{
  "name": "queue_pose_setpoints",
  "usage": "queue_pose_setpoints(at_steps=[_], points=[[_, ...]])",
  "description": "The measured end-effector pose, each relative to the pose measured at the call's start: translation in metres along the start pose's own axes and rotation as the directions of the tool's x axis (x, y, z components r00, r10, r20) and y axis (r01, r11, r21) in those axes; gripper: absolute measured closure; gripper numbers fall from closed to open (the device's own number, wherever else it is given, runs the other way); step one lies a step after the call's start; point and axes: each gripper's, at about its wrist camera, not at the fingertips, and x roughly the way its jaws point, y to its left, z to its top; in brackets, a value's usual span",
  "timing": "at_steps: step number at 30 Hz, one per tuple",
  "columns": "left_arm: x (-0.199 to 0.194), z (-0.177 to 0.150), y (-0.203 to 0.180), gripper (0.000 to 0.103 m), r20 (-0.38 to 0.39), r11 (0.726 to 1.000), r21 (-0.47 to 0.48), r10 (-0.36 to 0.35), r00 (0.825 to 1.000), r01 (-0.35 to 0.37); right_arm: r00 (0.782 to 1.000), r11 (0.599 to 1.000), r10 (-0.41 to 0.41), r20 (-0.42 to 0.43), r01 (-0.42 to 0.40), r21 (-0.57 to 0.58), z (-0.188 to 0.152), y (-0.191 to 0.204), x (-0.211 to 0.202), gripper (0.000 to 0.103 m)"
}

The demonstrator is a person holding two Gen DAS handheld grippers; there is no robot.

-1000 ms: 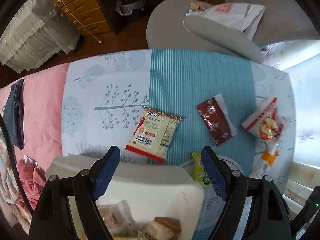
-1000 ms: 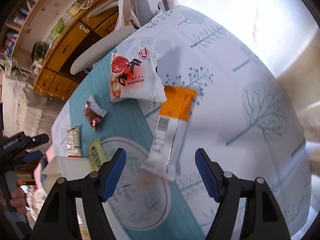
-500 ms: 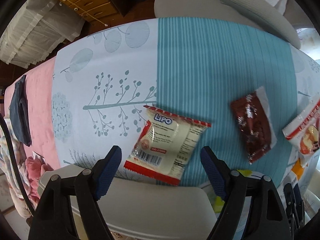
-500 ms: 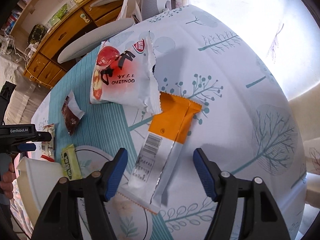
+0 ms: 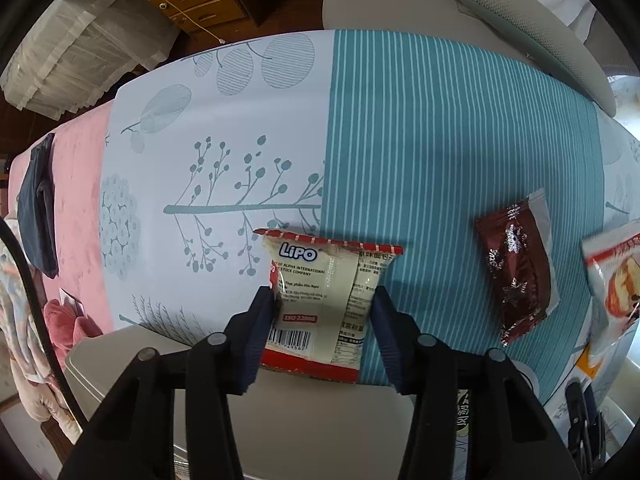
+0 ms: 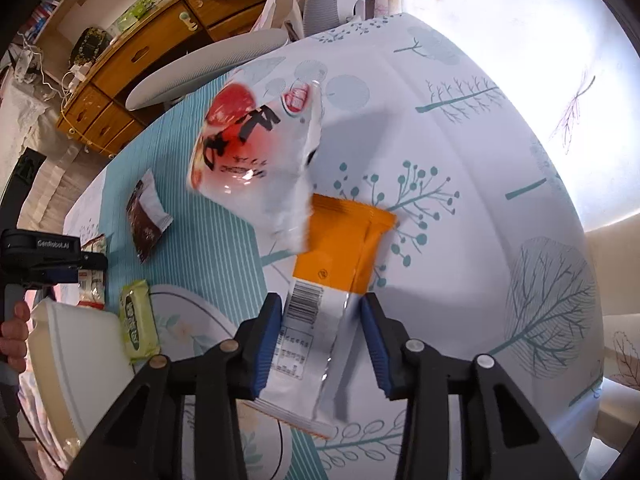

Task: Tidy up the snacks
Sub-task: 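Carry the Lipo packet and orange bar over the white tray with both tools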

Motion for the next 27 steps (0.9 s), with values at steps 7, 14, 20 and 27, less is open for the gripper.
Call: queue_pose_setpoints(at_steps=[7,14,20,27], points=[[-0.021,-0.007,0.003,0.058,0.040,0.999,-0.004,-0.035,0.999,0.036,0.997,0.997,0.054,-0.056,-0.051,0.051,-0.010,-0.010,-0.006,0.070],[-0.072,-0.030,0.008,0.058,0.124,0.991,0.018,-0.134,0.983,0.133,0.993,0.996,0.071,-0.098,-0.066,0.058,-0.038,-0.013,-0.019,0.071],[-0.118,-0.058,0.005,0.058,0.179,0.974,0.075,-0.222,0.958,0.212,0.986,0.992,0.103,-0.130,-0.093,0.084,-0.066,-0.011,-0.036,0.071],[-0.163,-0.109,0.010,0.058,0.219,0.948,0.120,-0.313,0.924,0.293,0.976,0.984,0.164,-0.142,-0.152,0.091,-0.095,0.004,-0.062,0.071]])
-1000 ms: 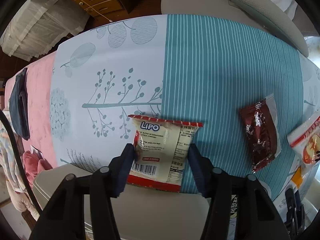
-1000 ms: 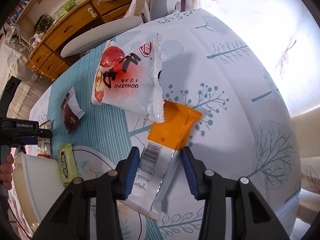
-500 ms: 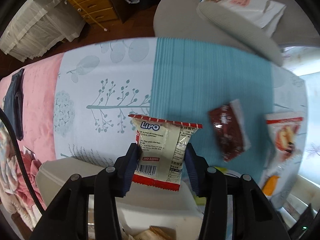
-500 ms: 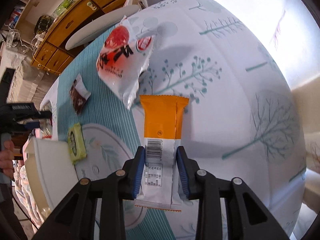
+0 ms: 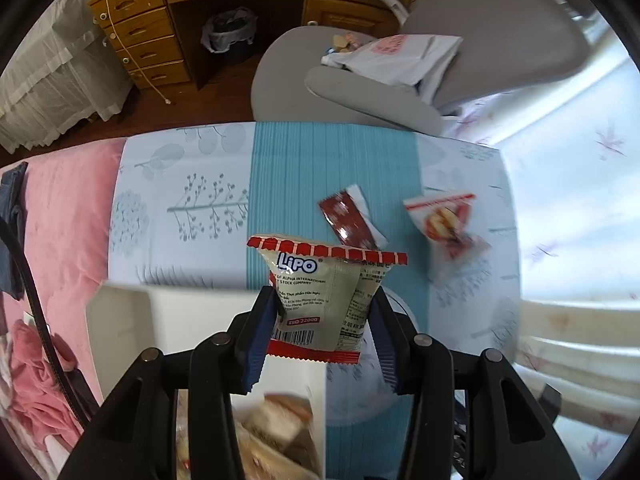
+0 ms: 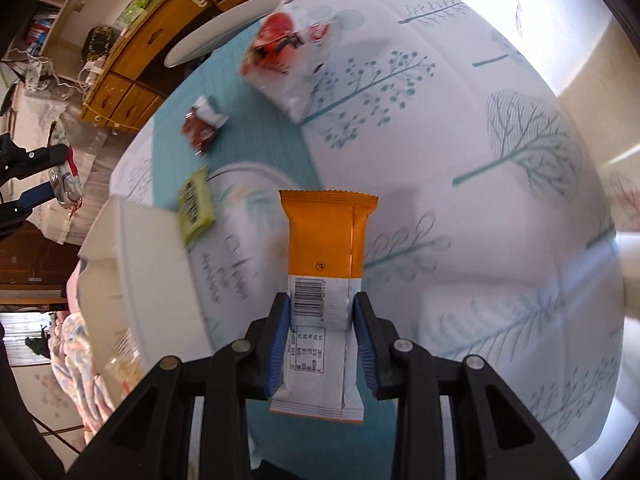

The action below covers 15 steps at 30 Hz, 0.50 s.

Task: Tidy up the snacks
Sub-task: 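Carry the Lipo packet and orange bar over the white tray with both tools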

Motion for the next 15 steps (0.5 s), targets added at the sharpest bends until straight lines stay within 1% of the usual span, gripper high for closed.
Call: queue_pose_setpoints(at_steps=[3,5,8,11,15], points=[[-0.017,-0.019,0.002,0.058,0.008,1.000,0.002,-0.029,1.000,0.029,1.000,0.999,0.018,0.011,-0.018,-0.031,-0.011,0.013,-0.010,0.071],[-0.026,-0.036,0.007,0.058,0.016,0.999,0.003,-0.041,0.999,0.041,0.999,0.997,0.038,0.025,-0.036,-0.075,-0.022,0.025,-0.018,0.071],[-0.030,-0.057,0.019,0.058,0.026,0.997,-0.002,-0.075,0.997,0.075,0.996,0.989,0.072,0.047,-0.065,-0.136,-0.037,0.039,-0.027,0.071],[-0.029,-0.080,0.038,0.058,0.014,0.997,-0.028,-0.074,0.997,0.074,0.993,0.980,0.103,0.055,-0.091,-0.177,-0.053,0.052,-0.032,0.071],[-0.029,-0.109,0.062,0.058,-0.007,0.996,-0.054,-0.075,0.997,0.075,0.990,0.972,0.122,0.065,-0.106,-0.208,-0.070,0.068,-0.034,0.071]])
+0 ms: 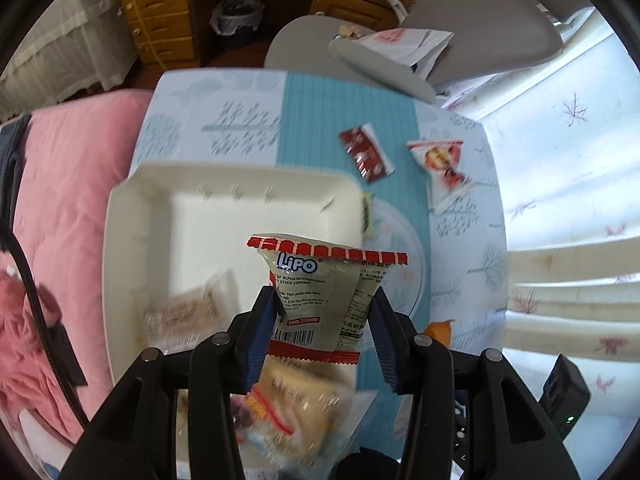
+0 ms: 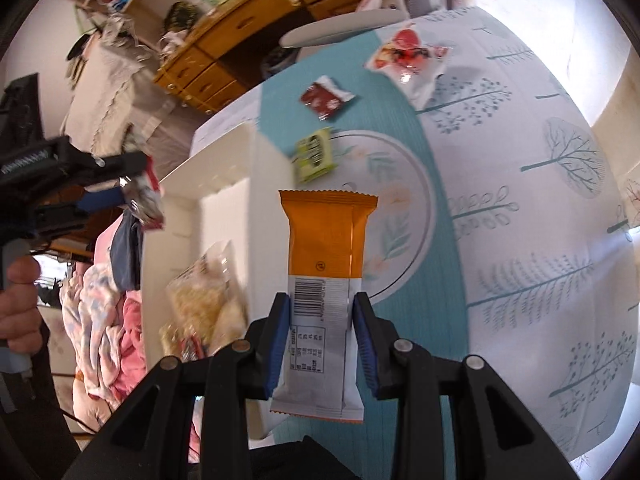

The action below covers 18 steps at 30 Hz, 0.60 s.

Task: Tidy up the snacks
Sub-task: 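Carry the Lipo packet and orange bar over the white tray with both tools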

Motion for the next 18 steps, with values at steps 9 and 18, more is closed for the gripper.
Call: queue_pose_setpoints(at_steps=[9,18], points=[[-0.014,-0.063,0.044,0.058,-0.032,1.000,-0.004,0.025,0.999,-0.025,0.999,0.999,0.035,0.020,-0.035,-0.029,-0.044,0.040,-0.002,0.070],[-0.032,-0.113,0.079,0.058,-0.041,0.999,0.022,0.047,0.998,-0.046,0.993,0.994,0.090,0.076,-0.085,-0.065,-0.084,0.084,-0.008,0.070]])
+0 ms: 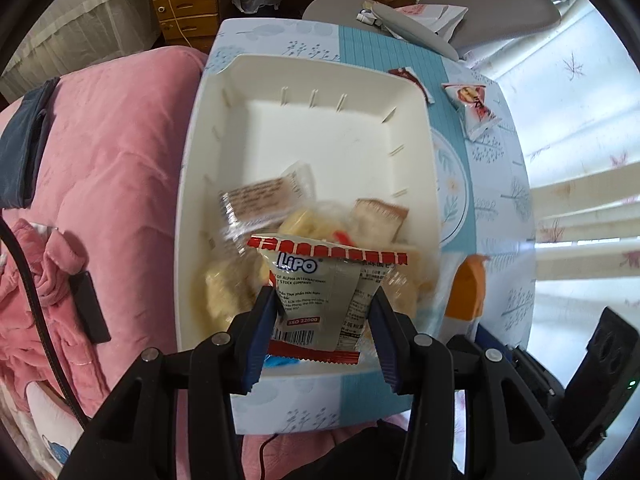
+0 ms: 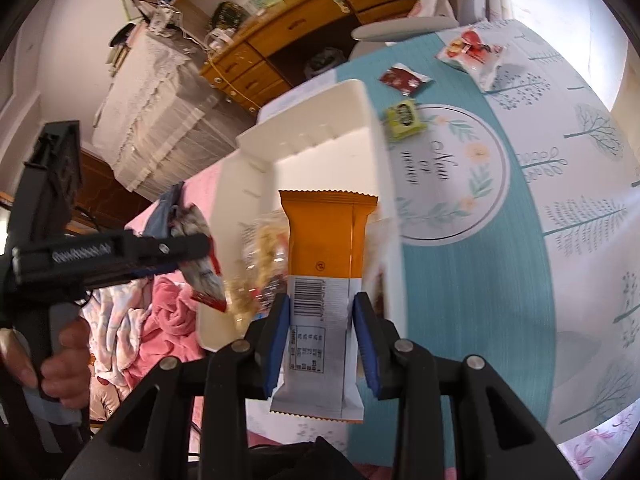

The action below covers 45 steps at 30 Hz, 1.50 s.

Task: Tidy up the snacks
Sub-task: 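Carry the Lipo packet and orange bar over the white tray with both tools, then open both tools to drop the Lipo packet and orange bar into the tray, then move both open tools back toward the remaining snacks on the cloth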

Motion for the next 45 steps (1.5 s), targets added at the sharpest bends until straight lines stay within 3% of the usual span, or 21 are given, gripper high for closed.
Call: queue_pose_setpoints(at_steps=[12,14,15,16,19,31,36,45], points=[[-0.012,-0.022,0.041,0.057,0.027,1.000,0.018,-0.011,1.000,0.011,0.996,0.997,0.003,0.094,0.004,-0.074,-0.012,0.051,0.006,0.070],[-0.012,-0.021,0.042,0.044,0.037,1.000,0.018,-0.020,0.999,0.019,0.993,0.998,0.003,0.115,0.005,-0.069,-0.010,0.053,0.006,0.067],[-0.013,-0.021,0.044,0.029,0.048,0.999,0.019,-0.027,0.998,0.026,0.992,0.998,0.003,0.125,0.005,-0.063,-0.009,0.053,0.006,0.067],[-0.015,-0.021,0.044,0.025,0.057,0.999,0.022,-0.029,0.998,0.027,0.991,0.999,-0.001,0.136,0.008,-0.052,-0.008,0.053,0.006,0.067],[-0.017,-0.021,0.045,0.024,0.070,0.999,0.033,-0.026,0.997,0.023,0.991,1.000,-0.004,0.136,0.008,-0.030,-0.008,0.050,0.007,0.066],[-0.016,-0.030,0.033,0.024,0.051,0.999,0.019,-0.037,0.998,0.036,0.992,0.997,-0.054,0.113,0.047,0.064,-0.013,0.031,-0.007,0.046],[-0.019,-0.041,0.012,0.024,0.060,0.999,0.031,-0.015,0.998,0.013,0.992,0.995,-0.059,0.112,0.050,0.081,-0.002,0.011,-0.014,0.045],[-0.010,-0.048,-0.055,0.024,0.074,0.999,-0.038,-0.002,0.997,0.004,0.998,0.996,-0.034,0.047,0.030,0.081,0.027,-0.046,-0.028,0.039]])
